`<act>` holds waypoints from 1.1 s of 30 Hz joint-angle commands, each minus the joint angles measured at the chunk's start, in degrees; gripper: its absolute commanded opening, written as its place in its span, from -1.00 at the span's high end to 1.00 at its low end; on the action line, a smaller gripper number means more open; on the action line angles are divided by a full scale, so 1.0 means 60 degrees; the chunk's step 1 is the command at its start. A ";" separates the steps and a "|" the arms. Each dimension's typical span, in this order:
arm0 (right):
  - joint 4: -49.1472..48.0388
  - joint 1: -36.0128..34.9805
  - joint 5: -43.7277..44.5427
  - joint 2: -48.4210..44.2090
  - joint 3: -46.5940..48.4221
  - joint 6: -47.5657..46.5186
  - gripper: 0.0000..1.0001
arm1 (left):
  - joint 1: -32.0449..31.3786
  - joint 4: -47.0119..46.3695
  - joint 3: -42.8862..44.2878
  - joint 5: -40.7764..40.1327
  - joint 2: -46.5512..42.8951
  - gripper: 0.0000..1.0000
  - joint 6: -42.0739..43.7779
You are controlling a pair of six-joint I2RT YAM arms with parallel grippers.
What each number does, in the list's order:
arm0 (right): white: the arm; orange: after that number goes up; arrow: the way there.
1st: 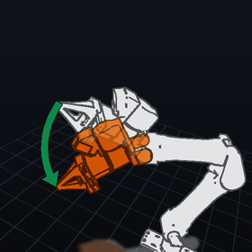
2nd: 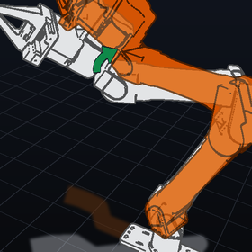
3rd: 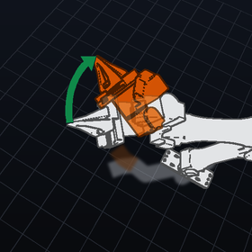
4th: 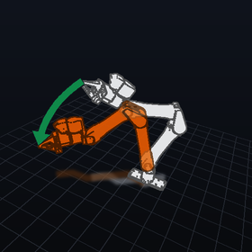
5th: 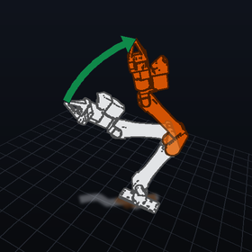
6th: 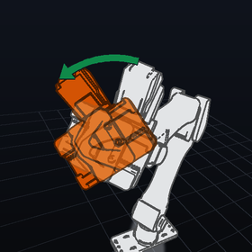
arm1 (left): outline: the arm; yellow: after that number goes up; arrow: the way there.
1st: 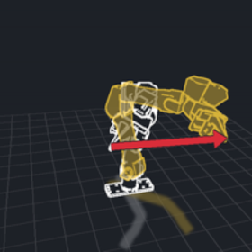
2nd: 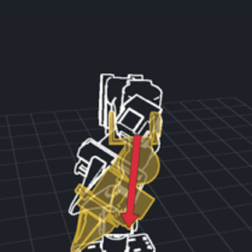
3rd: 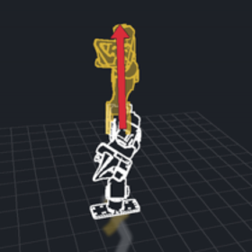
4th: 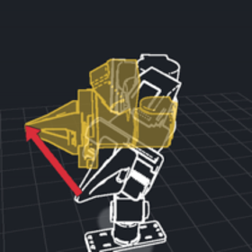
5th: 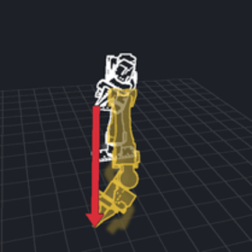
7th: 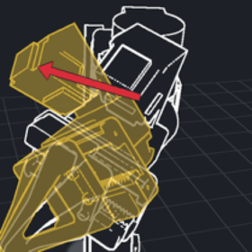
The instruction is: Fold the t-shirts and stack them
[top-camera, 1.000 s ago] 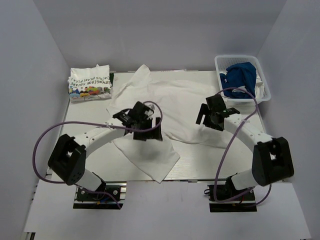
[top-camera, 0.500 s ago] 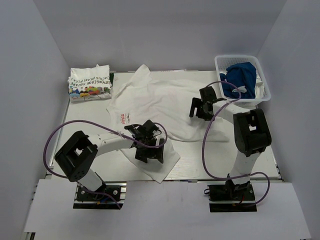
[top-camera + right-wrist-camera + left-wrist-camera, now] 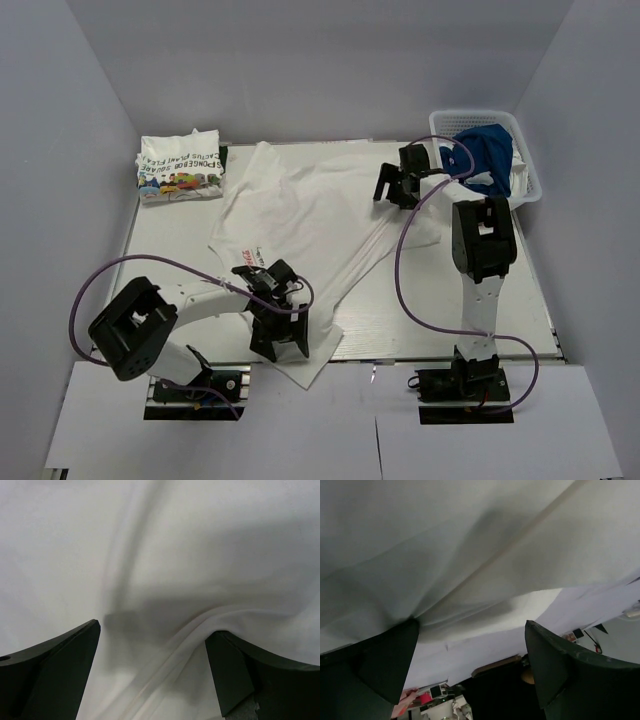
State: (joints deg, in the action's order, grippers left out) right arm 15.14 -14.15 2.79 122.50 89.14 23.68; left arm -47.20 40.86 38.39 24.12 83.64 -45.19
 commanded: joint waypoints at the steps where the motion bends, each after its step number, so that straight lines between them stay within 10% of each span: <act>1: 0.0333 0.0147 -0.0302 0.0575 0.0289 -0.0561 -0.81 | -0.0205 0.3193 -0.1286 -0.1368 -0.0050 -0.99 0.0222; 11: 0.0479 -0.0190 -0.0509 -0.1884 -0.0267 -0.1911 -0.81 | -0.0014 0.2347 0.3442 -0.3592 -0.0243 -0.99 0.1100; 20: 0.1065 0.0131 0.2417 -0.5106 -0.3764 -0.0067 -0.81 | 0.0863 0.1188 0.6300 -0.6144 0.1688 -0.99 0.1891; 33: -0.0193 0.1831 0.0914 -0.3879 -0.3960 -0.1499 -0.76 | 0.3208 0.0704 0.8630 -0.6627 0.4926 -0.99 0.2418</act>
State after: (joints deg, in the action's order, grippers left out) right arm 19.27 -3.42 11.14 96.79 63.59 18.92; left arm -29.23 46.28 86.13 -13.15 113.08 -32.34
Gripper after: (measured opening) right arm 0.891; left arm 0.995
